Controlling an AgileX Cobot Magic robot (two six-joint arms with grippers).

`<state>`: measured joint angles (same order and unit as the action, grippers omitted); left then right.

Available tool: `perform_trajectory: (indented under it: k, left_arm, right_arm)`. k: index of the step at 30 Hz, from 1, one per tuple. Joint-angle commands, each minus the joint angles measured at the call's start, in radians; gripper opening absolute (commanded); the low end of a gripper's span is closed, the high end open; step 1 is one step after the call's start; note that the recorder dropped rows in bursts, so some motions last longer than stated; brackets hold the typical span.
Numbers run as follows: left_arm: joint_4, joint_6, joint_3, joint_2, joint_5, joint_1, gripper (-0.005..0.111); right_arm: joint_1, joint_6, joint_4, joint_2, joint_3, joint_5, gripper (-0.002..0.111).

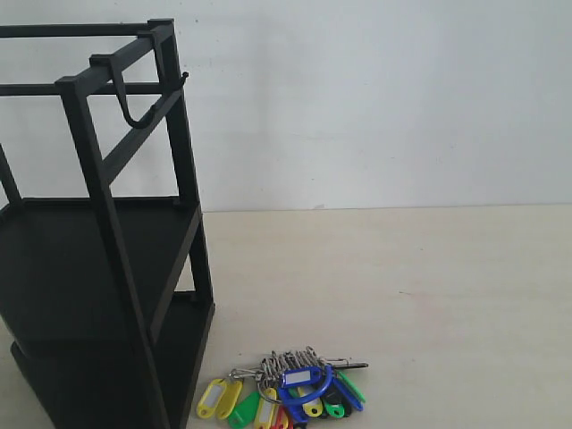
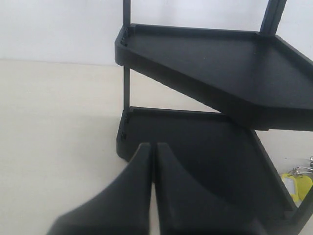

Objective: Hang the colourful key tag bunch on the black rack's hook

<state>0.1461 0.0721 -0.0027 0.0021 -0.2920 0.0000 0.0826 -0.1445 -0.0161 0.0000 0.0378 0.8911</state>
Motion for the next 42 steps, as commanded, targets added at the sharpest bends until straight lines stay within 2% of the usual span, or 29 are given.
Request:
perform_trajectory:
  k: [1,2,4,5,6,8,9,10,15,22,27,30,35,38,42]
  left_arm:
    - [-0.005,0.003,0.003,-0.002,0.008,-0.001,0.004]
    - [-0.005,0.003,0.003,-0.002,0.008,-0.001,0.004]
    - [-0.005,0.003,0.003,-0.002,0.008,-0.001,0.004]
    - [-0.005,0.003,0.003,-0.002,0.008,-0.001,0.004]
    - [-0.005,0.003,0.003,-0.002,0.008,-0.001,0.004]
    - [-0.005,0.003,0.003,-0.002,0.008,-0.001,0.004]
    - [-0.005,0.003,0.003,-0.002,0.008,-0.001,0.004]
    - [-0.005,0.003,0.003,-0.002,0.008,-0.001,0.004]
    - [-0.005,0.003,0.003,-0.002,0.008,-0.001,0.004]
    - [-0.005,0.003,0.003,-0.002,0.008,-0.001,0.004]
    - [-0.005,0.003,0.003,-0.002,0.008,-0.001,0.004]
    - [-0.005,0.003,0.003,-0.002,0.008,-0.001,0.004]
    - [-0.005,0.003,0.003,-0.002,0.008,-0.001,0.004]
    - [-0.005,0.003,0.003,-0.002,0.008,-0.001,0.004]
    - [-0.005,0.003,0.003,-0.002,0.008,-0.001,0.004]
  right_arm:
    - [-0.003,-0.033,0.03,0.021,0.256,-0.385,0.0]
    - [-0.003,-0.033,0.03,0.056,0.305,-0.491,0.0]
    - [-0.003,-0.038,0.03,0.243,0.527,-0.984,0.0]
    - [-0.003,-0.038,0.032,0.297,0.572,-1.108,0.0]
    - [-0.003,-0.038,0.034,0.393,0.639,-1.316,0.0]
    - [-0.003,-0.038,0.077,0.532,0.696,-1.54,0.0]
    - [-0.003,-0.04,0.107,0.569,0.7,-1.573,0.0]
    - [-0.003,-0.042,0.177,0.621,0.7,-1.576,0.0]
    - [-0.003,-0.014,0.24,0.703,0.7,-1.529,0.0]
    - [-0.003,0.66,0.886,0.917,0.7,-1.666,0.0]
    - [0.003,0.743,1.049,1.126,0.698,-1.656,0.001]
    - [0.06,0.799,1.135,1.206,0.668,-1.548,0.01]
    - [0.243,0.845,1.217,1.32,0.645,-1.364,0.041]
    - [0.331,0.79,1.224,1.397,0.645,-1.243,0.043]
    - [0.401,0.733,1.27,1.49,0.645,-1.106,0.043]
